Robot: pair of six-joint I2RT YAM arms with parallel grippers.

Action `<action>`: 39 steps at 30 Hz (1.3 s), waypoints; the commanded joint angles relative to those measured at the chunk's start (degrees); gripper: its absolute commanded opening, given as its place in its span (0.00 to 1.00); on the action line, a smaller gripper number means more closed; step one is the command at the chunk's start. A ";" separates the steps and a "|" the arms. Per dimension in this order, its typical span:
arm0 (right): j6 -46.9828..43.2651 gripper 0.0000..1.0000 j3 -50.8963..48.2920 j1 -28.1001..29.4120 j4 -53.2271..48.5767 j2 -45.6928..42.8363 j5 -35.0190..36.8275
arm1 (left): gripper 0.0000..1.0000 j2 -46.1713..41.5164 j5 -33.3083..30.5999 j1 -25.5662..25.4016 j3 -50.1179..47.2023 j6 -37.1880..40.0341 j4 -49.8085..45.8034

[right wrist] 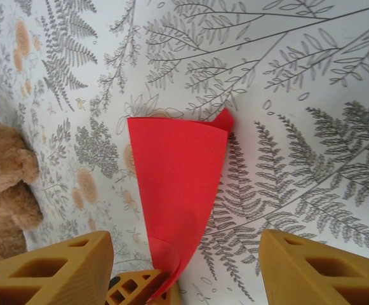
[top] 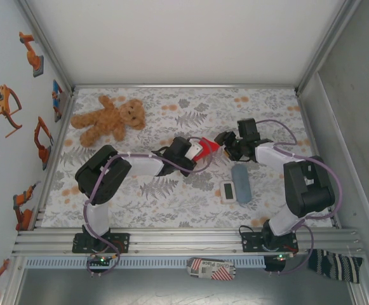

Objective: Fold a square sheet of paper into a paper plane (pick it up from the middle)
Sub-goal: Fold the wing for the fifth time at the center of the table.

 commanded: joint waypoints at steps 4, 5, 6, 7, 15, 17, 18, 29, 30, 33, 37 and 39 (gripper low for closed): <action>-3.70 0.60 -1.19 -0.43 -1.19 -2.03 0.87 | 0.19 1.72 6.43 1.80 1.47 -2.14 -3.88; -4.18 0.60 -1.30 -0.43 -1.15 -2.15 0.84 | 0.19 1.79 7.32 2.11 1.44 -2.49 -3.89; -4.63 0.61 -1.44 -0.45 -1.13 -2.25 0.83 | 0.19 1.83 8.24 2.40 1.41 -2.97 -3.88; -5.35 0.60 -1.48 -0.44 -1.04 -2.28 0.61 | 0.19 1.89 9.26 2.73 1.47 -3.49 -3.85; -13.83 0.59 -3.41 -0.29 0.84 -3.64 -1.48 | 0.18 3.27 15.64 5.30 3.34 -9.18 -5.97; -16.08 0.58 -3.68 -0.21 0.96 -3.69 -2.34 | 0.18 3.01 17.34 5.44 3.66 -10.48 -6.39; -17.10 0.58 -3.83 -0.18 1.33 -3.53 -2.87 | 0.18 2.93 17.68 5.46 3.87 -11.05 -6.66; -22.44 0.57 -1.26 3.40 2.15 2.26 -4.96 | 0.19 4.25 20.78 6.25 3.49 -14.81 -5.71; -22.74 0.56 -0.91 3.72 1.83 2.67 -4.64 | 0.19 4.34 20.93 6.40 3.41 -15.01 -5.60; -22.80 0.55 -0.28 4.44 1.79 4.14 -3.88 | 0.19 4.51 21.22 6.51 3.38 -15.28 -5.57; -22.50 0.55 1.25 5.08 2.83 6.76 -4.62 | 0.20 4.84 21.67 6.76 3.49 -15.66 -5.29; -22.32 0.57 1.89 5.35 4.08 7.90 -6.05 | 0.20 5.02 21.89 6.82 3.49 -15.89 -5.20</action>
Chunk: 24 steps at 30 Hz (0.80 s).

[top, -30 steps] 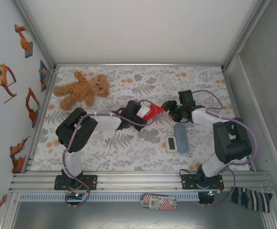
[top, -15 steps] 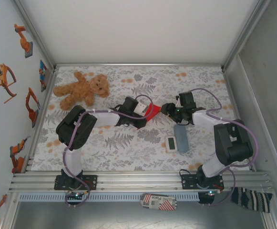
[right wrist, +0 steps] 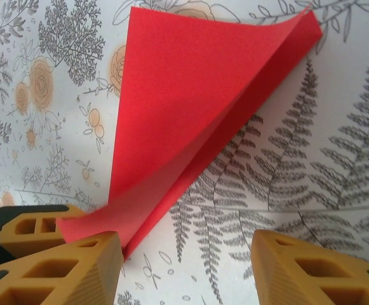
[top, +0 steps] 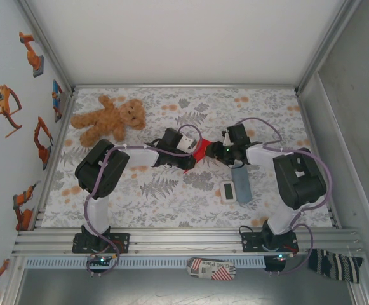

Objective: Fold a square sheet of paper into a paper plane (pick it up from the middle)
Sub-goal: Fold the wing for the fifth time at the center of the table.

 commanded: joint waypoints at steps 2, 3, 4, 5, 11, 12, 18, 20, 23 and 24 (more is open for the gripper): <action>-0.66 0.58 1.99 0.66 3.70 2.53 -3.09 | 0.21 2.34 0.90 0.24 0.43 -1.33 -2.03; -0.38 0.59 2.15 0.64 4.46 3.04 -3.45 | 0.21 2.37 1.03 0.33 0.38 -1.48 -2.03; -0.09 0.61 2.23 0.63 5.27 3.58 -3.87 | 0.21 2.43 1.23 0.39 0.41 -1.56 -2.09; 0.05 0.61 2.30 0.64 5.55 3.90 -3.92 | 0.22 2.42 1.38 0.50 0.38 -1.68 -2.03; 0.59 0.62 3.61 0.70 4.84 6.70 -3.03 | 0.23 2.43 1.44 0.54 0.36 -1.93 -2.12; 0.76 0.62 3.94 0.75 4.28 7.04 -2.66 | 0.24 2.43 1.38 0.58 0.36 -1.94 -2.27; 1.63 0.63 5.09 0.76 2.88 8.97 -1.57 | 0.24 2.70 1.65 0.66 0.48 -1.99 -2.38; 1.81 0.63 4.73 0.72 3.60 8.72 -1.77 | 0.23 2.74 1.65 0.68 0.58 -2.10 -2.47; 1.27 0.63 4.28 0.77 4.01 7.87 -1.59 | 0.22 2.70 2.11 0.68 0.63 -2.04 -2.72; 0.82 0.63 4.19 0.73 3.92 7.63 -1.59 | 0.22 2.70 2.06 0.71 0.75 -2.01 -2.86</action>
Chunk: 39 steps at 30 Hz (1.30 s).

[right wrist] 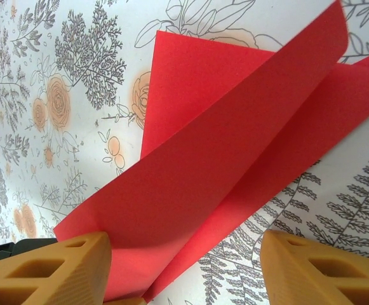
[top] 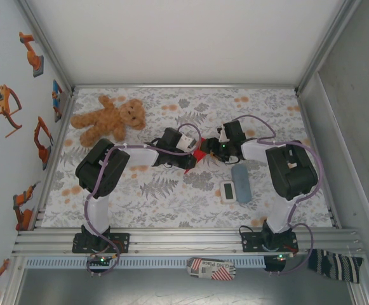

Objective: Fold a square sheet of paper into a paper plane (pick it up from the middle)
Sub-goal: Fold the wing for the fifth time at the center of the table.

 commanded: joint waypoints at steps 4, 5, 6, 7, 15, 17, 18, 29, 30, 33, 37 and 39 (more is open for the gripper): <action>-2.59 0.67 -0.60 0.51 1.47 1.79 1.52 | 0.21 2.52 0.68 0.18 1.08 -0.23 -4.22; -2.87 0.67 -0.31 0.53 1.07 2.24 1.66 | 0.21 2.53 1.14 0.23 1.22 -0.25 -4.55; -3.16 0.68 0.11 0.59 0.53 2.87 1.66 | 0.20 2.70 1.52 0.38 1.49 -0.18 -4.91; -3.29 0.68 0.51 0.60 -0.07 3.48 1.81 | 0.20 2.86 2.05 0.37 1.90 -0.33 -5.53; -3.76 0.67 5.06 2.04 -9.89 7.77 9.39 | 0.21 3.91 3.35 0.77 3.95 -1.10 -8.53; -3.40 0.67 5.35 2.15 -11.37 8.26 10.89 | 0.21 3.58 3.39 0.96 3.82 -1.51 -8.38; -3.39 0.66 5.46 2.12 -11.95 8.47 11.51 | 0.22 3.36 3.35 0.98 3.79 -1.73 -8.18; -2.21 0.65 6.49 2.10 -13.75 10.07 12.59 | 0.34 -2.84 3.09 1.19 3.26 -5.59 -6.10; -2.31 0.65 6.52 2.09 -13.87 10.14 12.44 | 0.34 -3.33 3.17 1.22 3.26 -5.85 -5.84; -2.38 0.65 6.78 2.14 -13.93 10.25 12.05 | 0.34 -3.83 2.65 1.25 3.26 -6.51 -5.78; -2.38 0.65 7.07 2.09 -14.07 10.52 11.60 | 0.34 -3.08 1.65 1.24 3.39 -6.90 -6.33; -2.38 0.64 7.22 2.13 -14.20 10.53 11.60 | 0.32 -2.78 1.35 1.23 3.26 -7.25 -6.48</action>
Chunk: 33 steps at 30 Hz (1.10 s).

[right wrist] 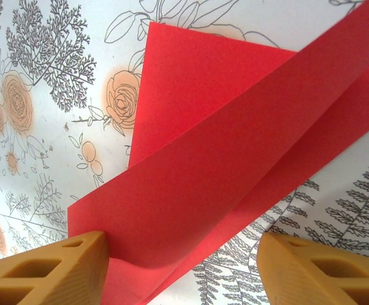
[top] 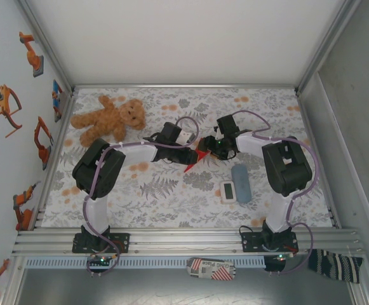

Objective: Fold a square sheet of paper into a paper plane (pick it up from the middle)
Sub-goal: Fold the wing for the fifth time at the center of the table.

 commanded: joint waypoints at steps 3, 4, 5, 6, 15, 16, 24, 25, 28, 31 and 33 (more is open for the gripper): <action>-0.94 0.64 -1.78 0.36 -1.11 6.89 6.66 | 0.29 -0.88 -0.79 0.35 -0.63 -1.72 -1.12; -0.94 0.64 -1.72 0.35 -1.06 6.88 6.66 | 0.28 -1.07 -0.71 0.34 -1.00 -2.09 -0.92; -0.94 0.64 -1.71 0.29 -1.05 6.87 6.66 | 0.26 -1.36 -0.70 0.39 -1.66 -2.46 -0.32; -0.94 0.64 -1.70 0.33 -1.19 6.97 6.66 | 0.26 -1.72 -0.55 0.38 -2.20 -2.76 0.31; -1.02 0.63 -2.07 0.37 -1.12 7.17 6.48 | 0.25 -3.02 0.35 0.52 -3.11 -3.66 2.05; -0.94 0.63 -2.14 0.30 -1.01 7.11 6.48 | 0.26 -3.18 0.35 0.53 -2.97 -3.72 2.20; -0.86 0.63 -2.32 0.30 -0.79 7.17 6.26 | 0.27 -2.83 0.08 0.81 -2.11 -4.56 3.08; -0.77 0.63 -2.39 0.31 -0.85 7.16 6.22 | 0.26 -2.59 0.27 0.85 -2.10 -4.61 3.23; -0.76 0.63 -2.55 0.33 -0.75 7.16 6.20 | 0.22 -1.98 0.59 0.86 -2.22 -4.71 3.05; -0.76 0.63 -2.60 0.31 -0.69 7.20 6.24 | 0.18 -1.67 0.97 0.93 -2.74 -4.77 3.36; -0.79 0.63 -2.74 0.33 -0.78 7.24 6.30 | 0.16 -1.64 1.30 0.91 -2.98 -4.72 3.46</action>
